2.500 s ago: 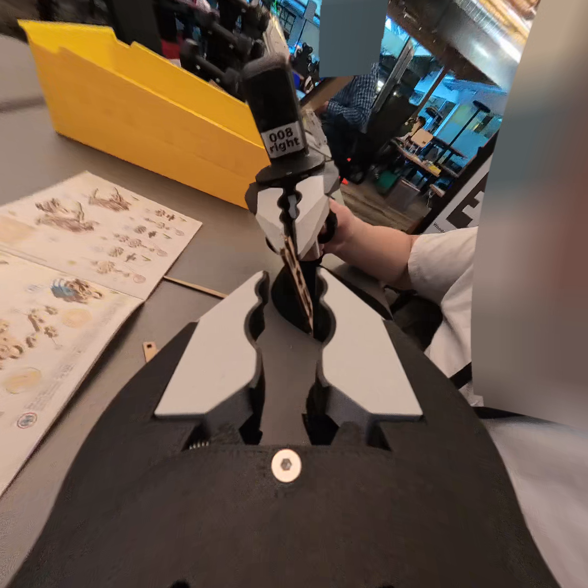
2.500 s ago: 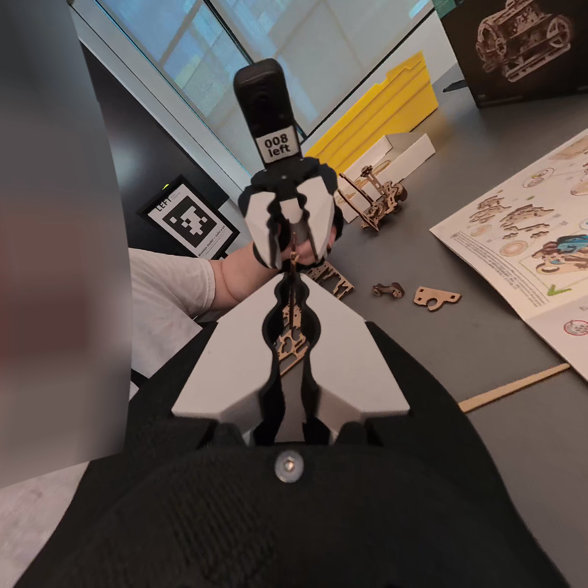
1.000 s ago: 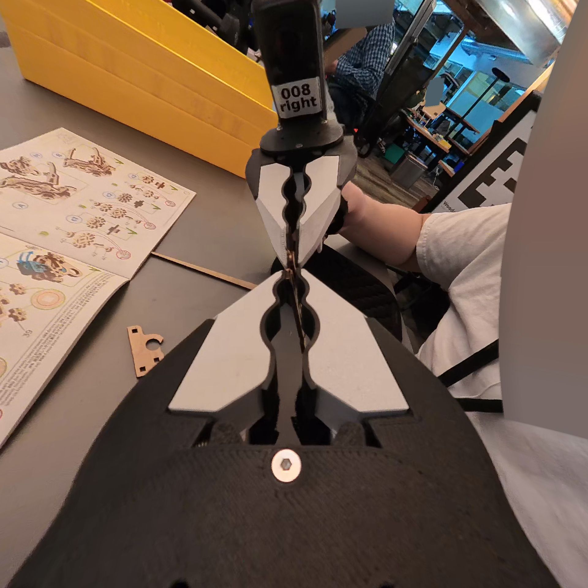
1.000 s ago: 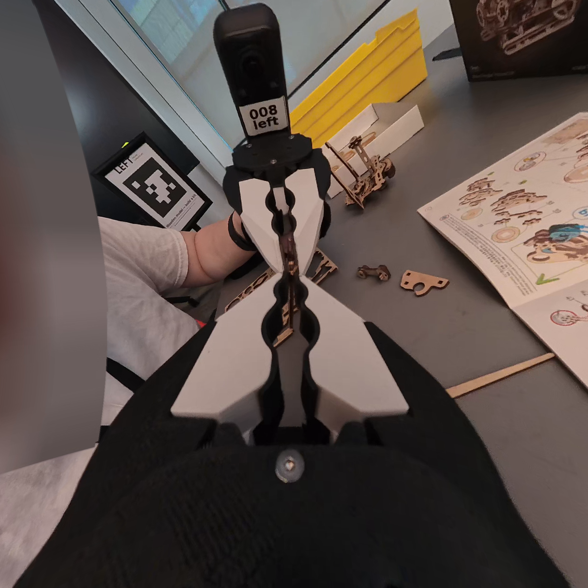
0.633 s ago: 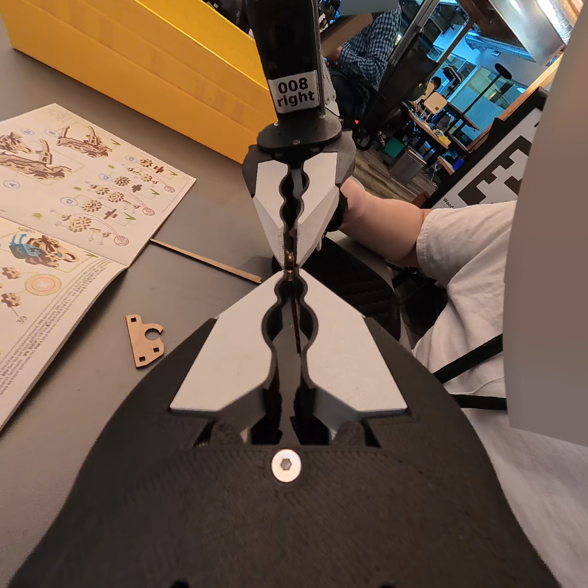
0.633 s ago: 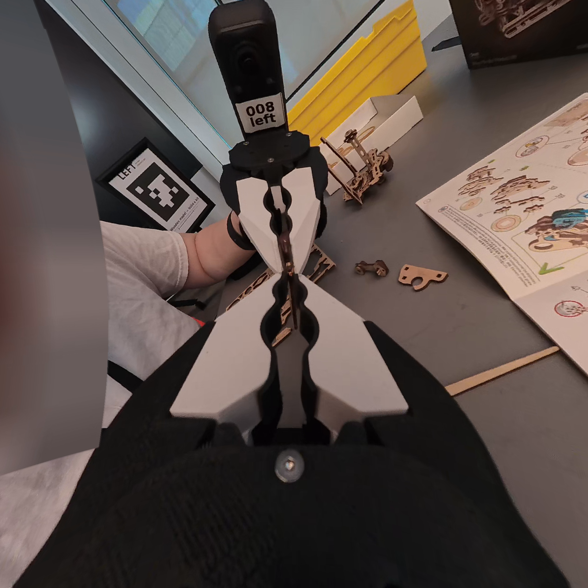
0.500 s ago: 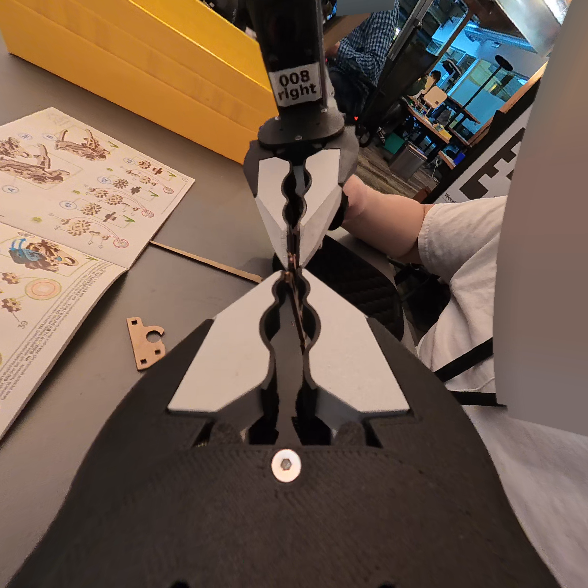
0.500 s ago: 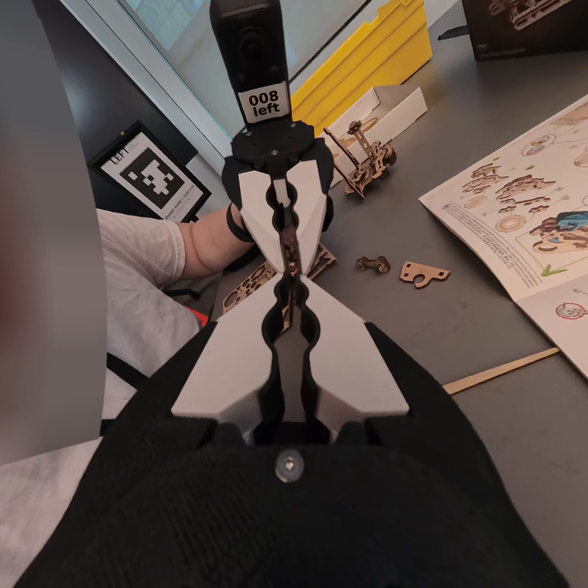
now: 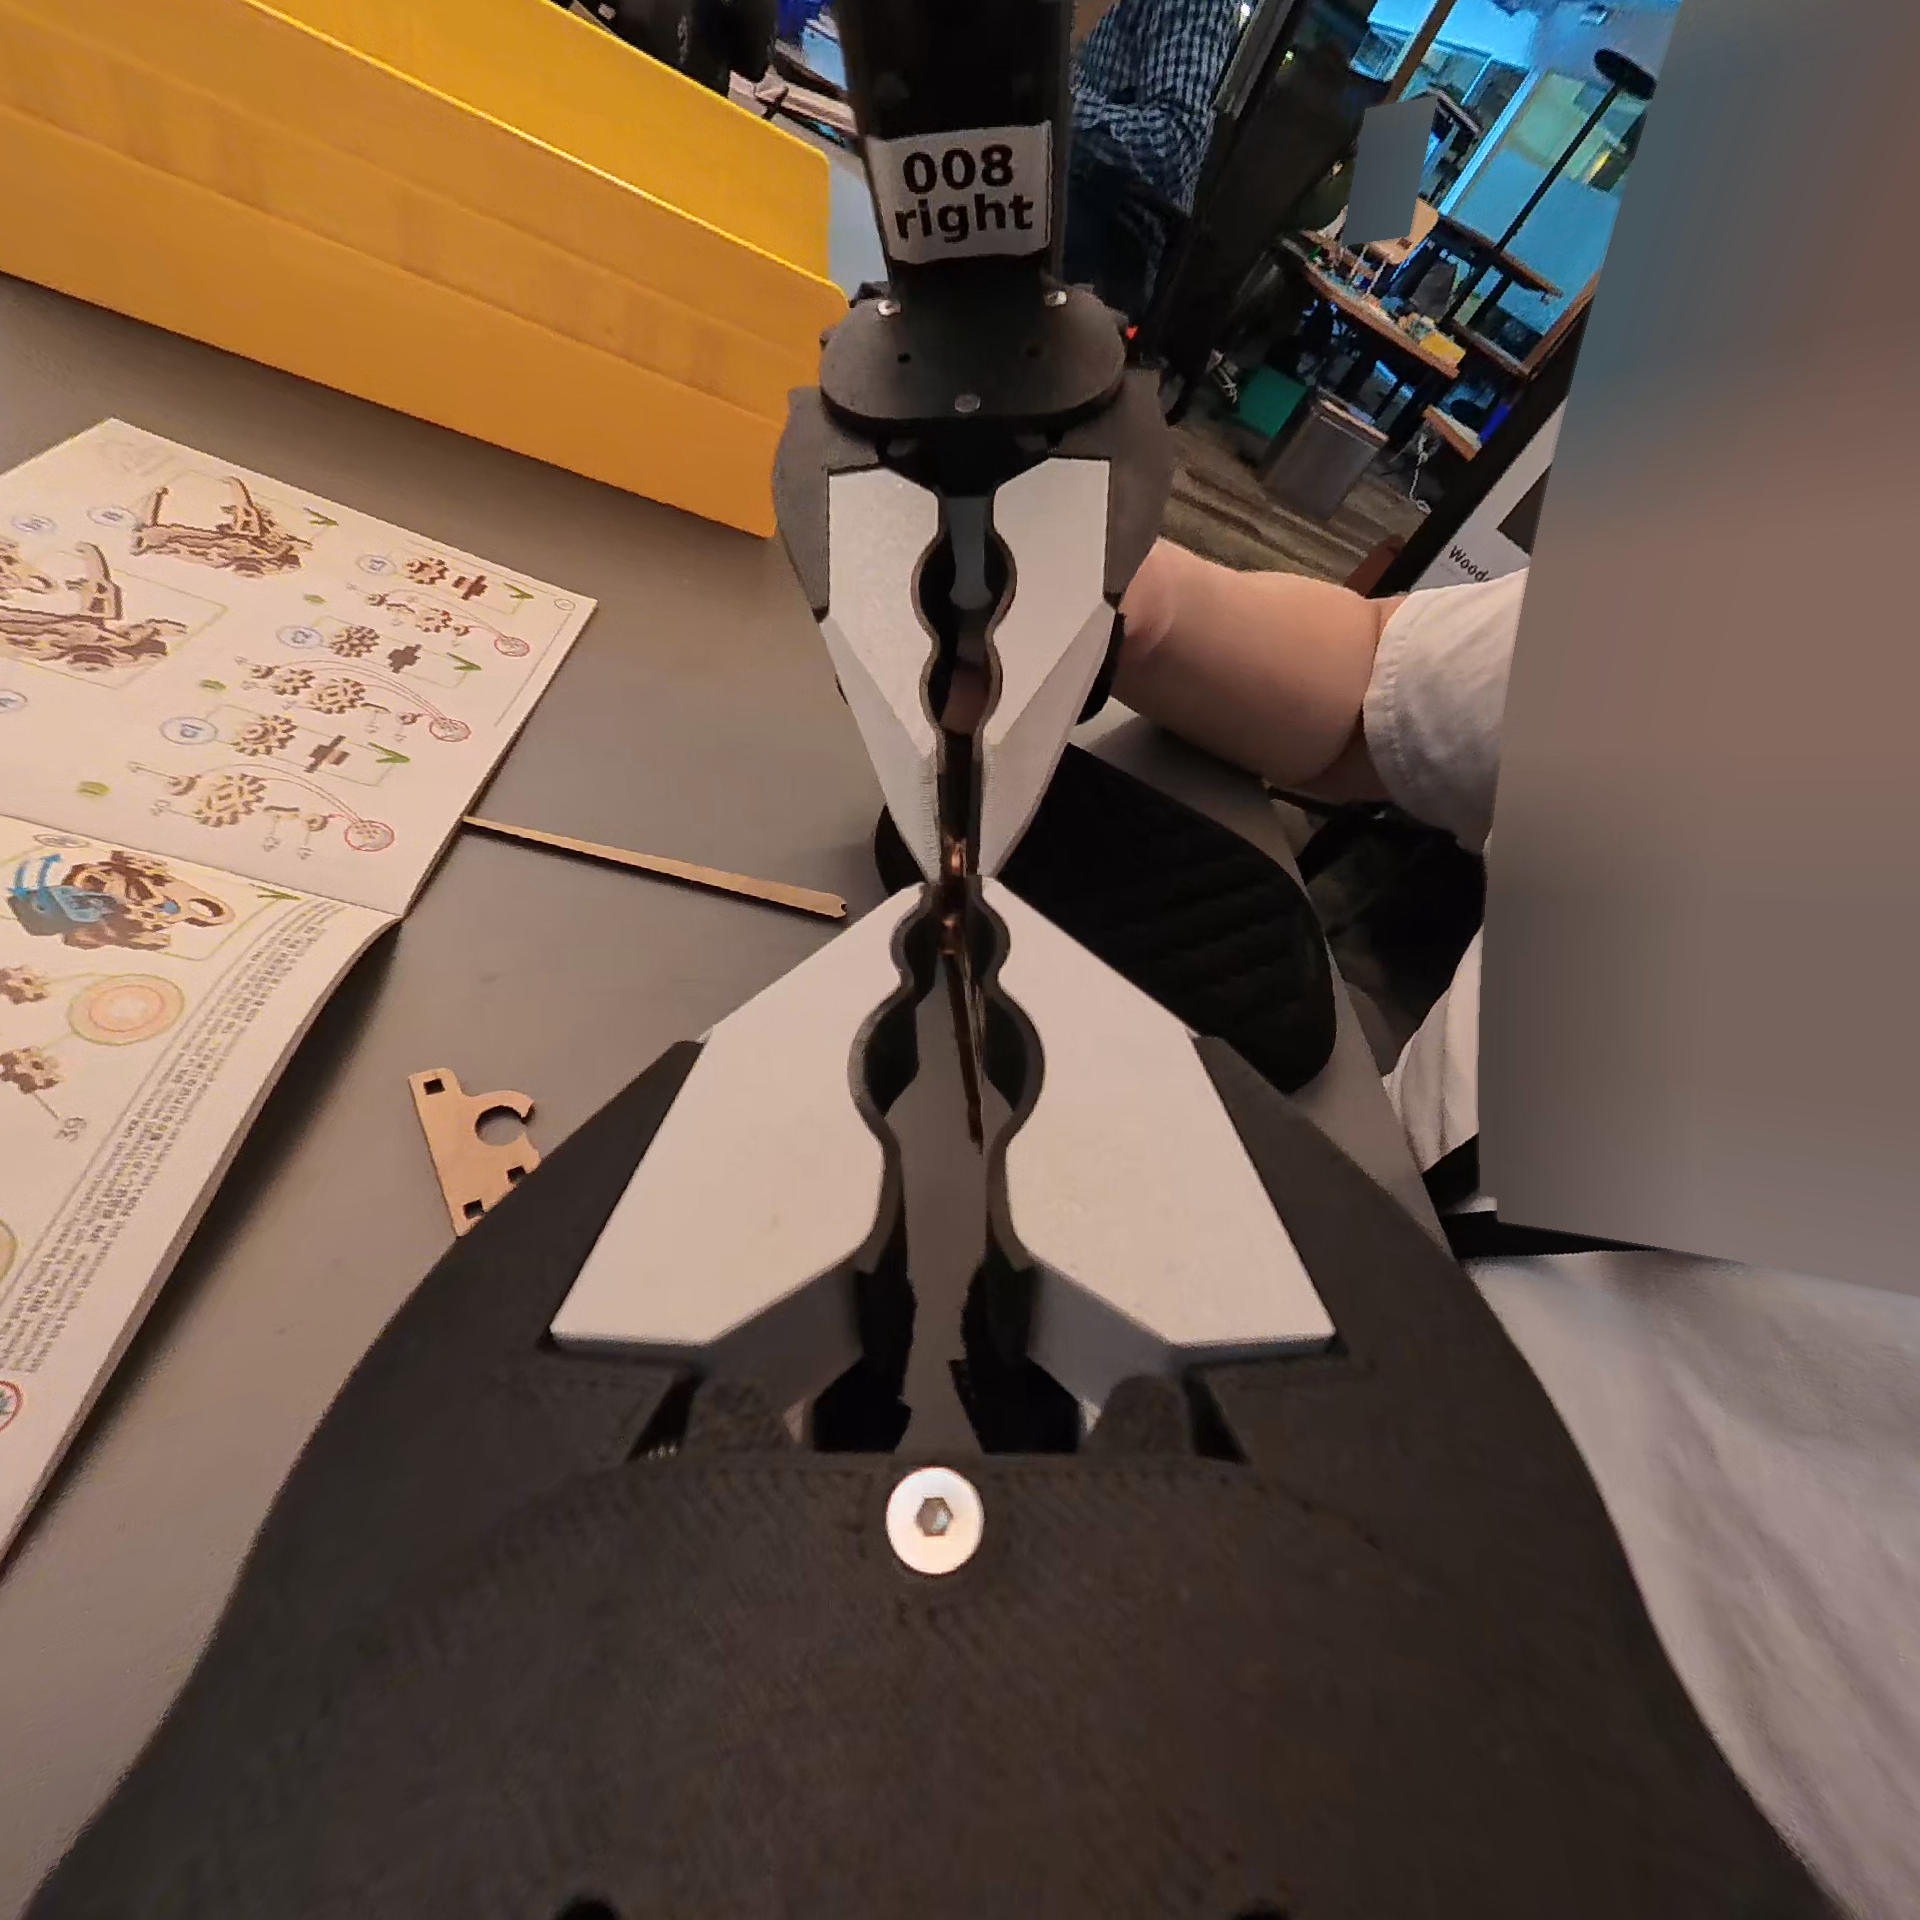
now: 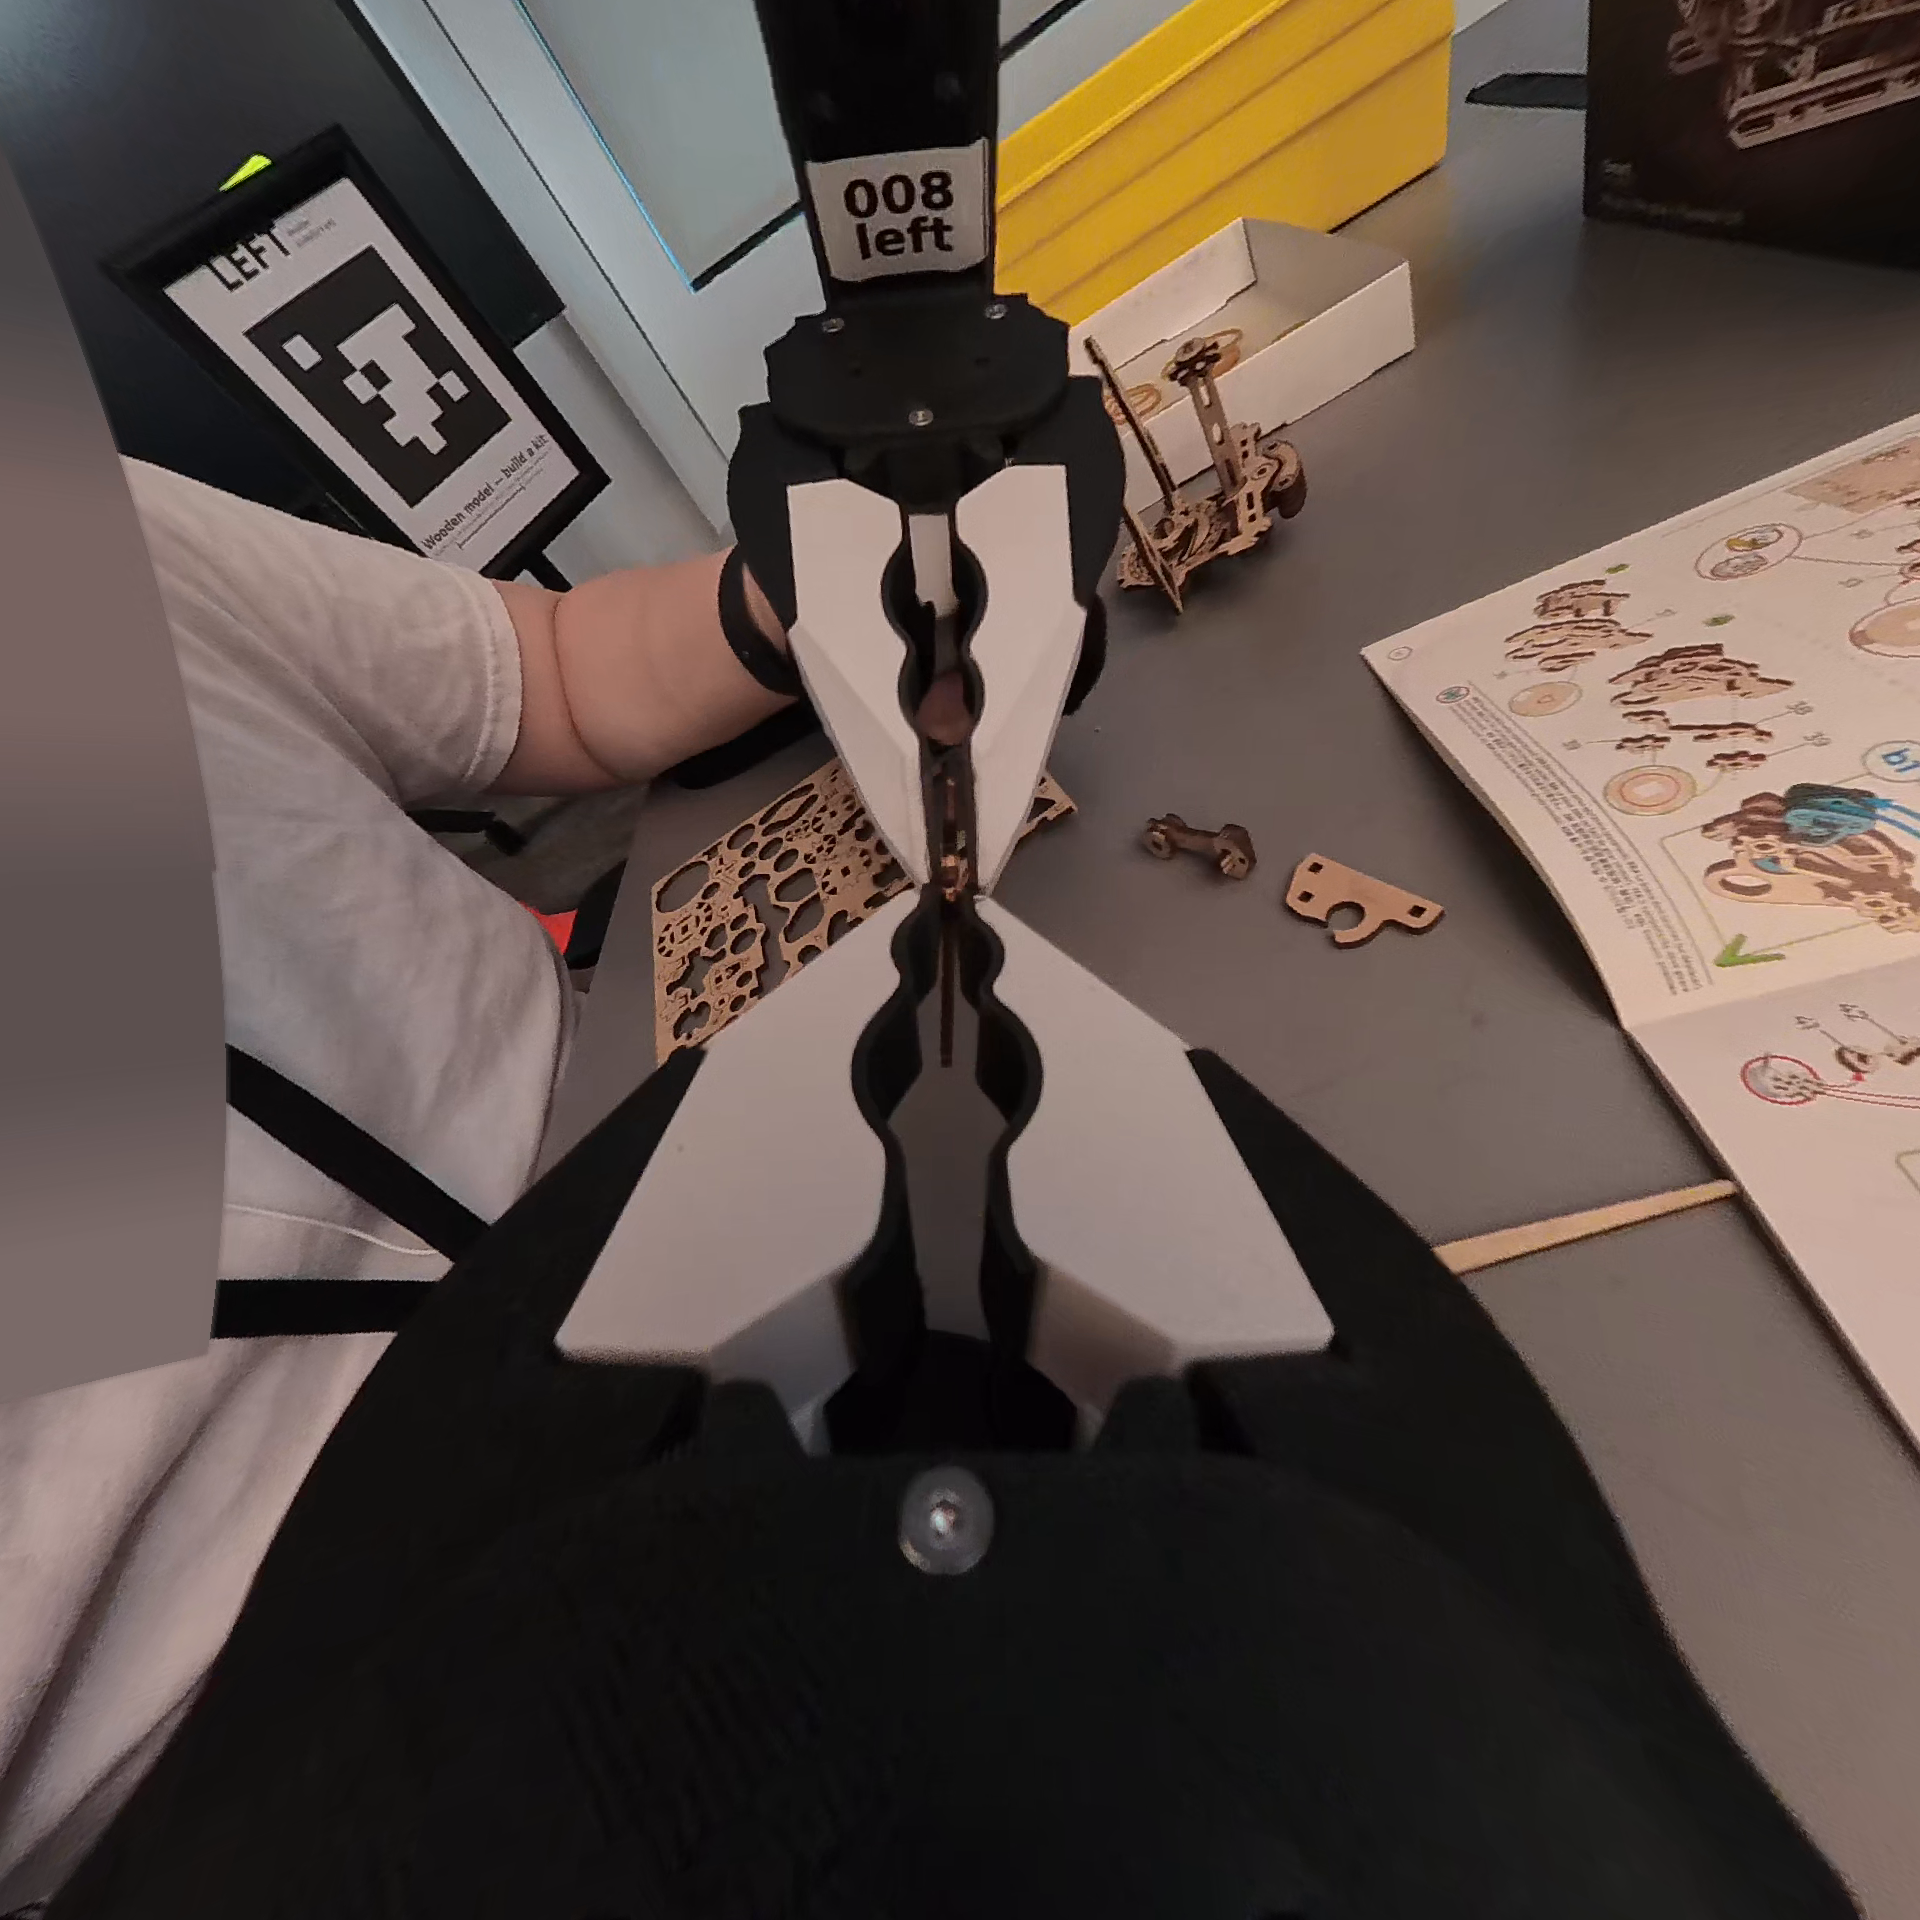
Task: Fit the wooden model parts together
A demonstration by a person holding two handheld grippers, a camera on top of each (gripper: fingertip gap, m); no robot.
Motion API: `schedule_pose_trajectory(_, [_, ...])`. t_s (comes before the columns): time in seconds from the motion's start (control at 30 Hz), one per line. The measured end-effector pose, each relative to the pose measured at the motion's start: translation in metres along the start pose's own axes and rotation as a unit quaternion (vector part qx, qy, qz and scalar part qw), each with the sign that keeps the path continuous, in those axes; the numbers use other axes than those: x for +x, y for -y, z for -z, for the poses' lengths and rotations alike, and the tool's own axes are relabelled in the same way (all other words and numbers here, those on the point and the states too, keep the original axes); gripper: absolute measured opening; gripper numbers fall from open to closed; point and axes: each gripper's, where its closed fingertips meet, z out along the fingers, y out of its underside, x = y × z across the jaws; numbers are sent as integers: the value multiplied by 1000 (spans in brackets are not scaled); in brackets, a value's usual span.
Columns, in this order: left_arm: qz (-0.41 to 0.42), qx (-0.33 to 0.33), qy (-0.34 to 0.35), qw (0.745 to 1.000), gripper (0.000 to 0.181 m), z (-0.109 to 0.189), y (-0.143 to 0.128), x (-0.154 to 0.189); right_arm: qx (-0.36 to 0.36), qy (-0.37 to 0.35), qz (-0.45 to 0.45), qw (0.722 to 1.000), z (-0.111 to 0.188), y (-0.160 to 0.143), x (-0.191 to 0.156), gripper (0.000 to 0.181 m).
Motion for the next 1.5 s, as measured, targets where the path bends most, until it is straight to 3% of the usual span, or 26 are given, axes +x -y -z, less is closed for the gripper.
schedule_pose_trajectory(0.3, [49, 1, -10, 999, 0, 1, 0, -2, 47, 28, -56, 997, 1, 7, 6, 4])
schedule_pose_trajectory(0.5, [57, -8, -3, 998, 0, -1, -4, -5, 38, 30, -65, 997, -1, 3, 7, 0])
schedule_pose_trajectory(0.73, [-27, 21, 30, 999, 0, -3, 4, -2, 66, 88, -136, 985, 6, 9, 5, 0])
schedule_pose_trajectory(1.07, [-29, 63, -14, 997, 0, -3, 14, 11, 83, 164, -168, 968, 12, 15, -8, 0])
schedule_pose_trajectory(1.5, [12, 70, 10, 997, 0, -1, 18, 1, 79, 88, -119, 986, 13, 18, 3, 6])
